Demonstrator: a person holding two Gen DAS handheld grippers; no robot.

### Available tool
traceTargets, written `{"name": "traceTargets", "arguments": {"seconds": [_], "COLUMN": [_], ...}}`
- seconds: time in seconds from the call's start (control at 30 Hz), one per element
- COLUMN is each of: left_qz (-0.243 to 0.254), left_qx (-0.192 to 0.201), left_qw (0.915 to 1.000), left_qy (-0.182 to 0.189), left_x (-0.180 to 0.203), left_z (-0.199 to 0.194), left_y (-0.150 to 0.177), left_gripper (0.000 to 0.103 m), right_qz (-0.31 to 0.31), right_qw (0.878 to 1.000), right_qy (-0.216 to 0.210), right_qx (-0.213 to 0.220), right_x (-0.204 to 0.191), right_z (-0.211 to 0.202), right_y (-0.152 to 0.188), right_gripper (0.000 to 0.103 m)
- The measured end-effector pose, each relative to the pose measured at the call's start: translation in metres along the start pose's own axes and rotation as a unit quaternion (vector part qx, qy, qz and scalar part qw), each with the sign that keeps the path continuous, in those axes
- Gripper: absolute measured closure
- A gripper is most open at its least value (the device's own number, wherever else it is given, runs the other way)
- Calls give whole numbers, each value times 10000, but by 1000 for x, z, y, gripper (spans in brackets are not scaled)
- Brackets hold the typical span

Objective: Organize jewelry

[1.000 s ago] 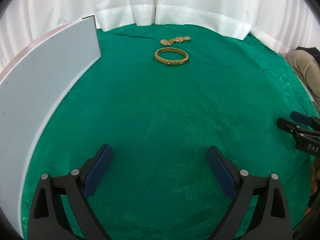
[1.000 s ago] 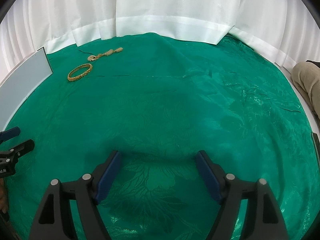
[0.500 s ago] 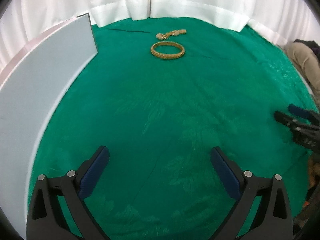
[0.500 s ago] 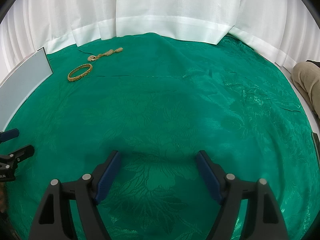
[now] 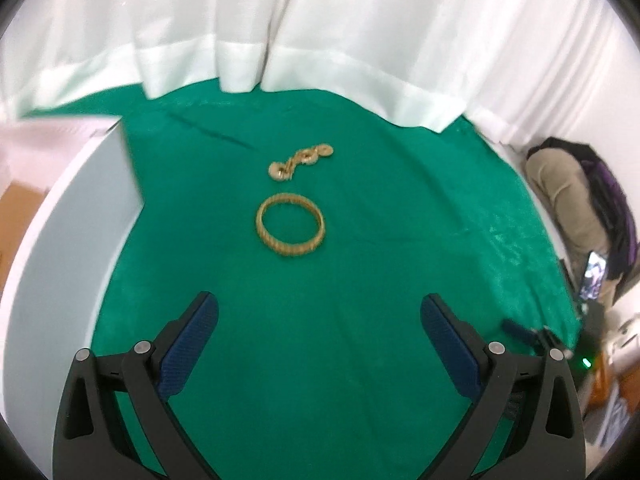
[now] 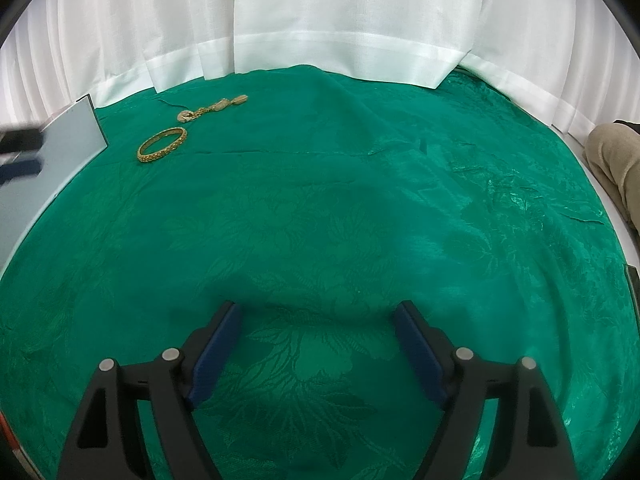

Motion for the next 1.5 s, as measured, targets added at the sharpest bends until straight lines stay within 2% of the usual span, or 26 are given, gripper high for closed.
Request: {"name": "traceTargets", "arguments": {"seconds": [0.07,0.17,0.2,0.37,0.47,0.5,0.57,0.63,0.67,0.77,1.0,1.17,1.33,1.5], "left_qz": [355,768,736,519,508,509,443,419,430,611,670,596,183,58], "left_qx": [-116,-178,-235,-507,-631,-553,-505,-471,-423,-257,-157,-156,-150,115], "left_qw": [9993,9945,9935,9945,9914,9904,9909,9910,9912,9919,9899,9912,9931,9887], "left_qy": [-100,-693,-831,-759,-1025,-1158,-1166,-1178,-1175,-1086,-1235,-1176,-1145,-1493], "left_x": [5,1,-4,-16,-24,-27,-27,-26,-25,-17,-15,-23,-44,-59], "left_z": [21,57,70,111,124,125,125,124,122,114,95,59,21,3], "left_y": [-11,-28,-34,-45,-43,-44,-45,-45,-44,-42,-24,13,56,75], "left_gripper": [2,2,2,2,2,0,1,3,8,34,34,34,34,33], "right_qz": [2,4,4,2,2,3,1,-1,0,0,-1,-3,-5,-8], "right_qw": [10000,10000,10000,10000,10000,10000,10000,10000,10000,10000,10000,10000,10000,10000], "right_qy": [0,2,2,0,0,0,-3,-4,-6,-5,-5,-5,-5,-5], "right_qx": [0,-1,-2,-3,-4,-5,-7,-8,-9,-10,-12,-12,-13,-13], "right_x": [0,0,-1,0,0,0,0,-1,-1,-1,-1,-1,-1,0], "right_z": [0,0,0,0,0,-1,0,0,0,0,0,1,1,1], "right_y": [0,0,0,0,1,1,1,1,1,1,0,0,0,0], "right_gripper": [21,20,20,20,20,20,19,19,19,19,19,19,19,19]}}
Point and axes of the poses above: each gripper's, at about its wrist camera, not at the fingertips, and z roughly the way its jaws point, x to its right, y to its underside, the point moved 7 cm from there along z, roughly the way its jaws point, and after that the axes turned 2 degrees about -x, right-handed, at the moved point
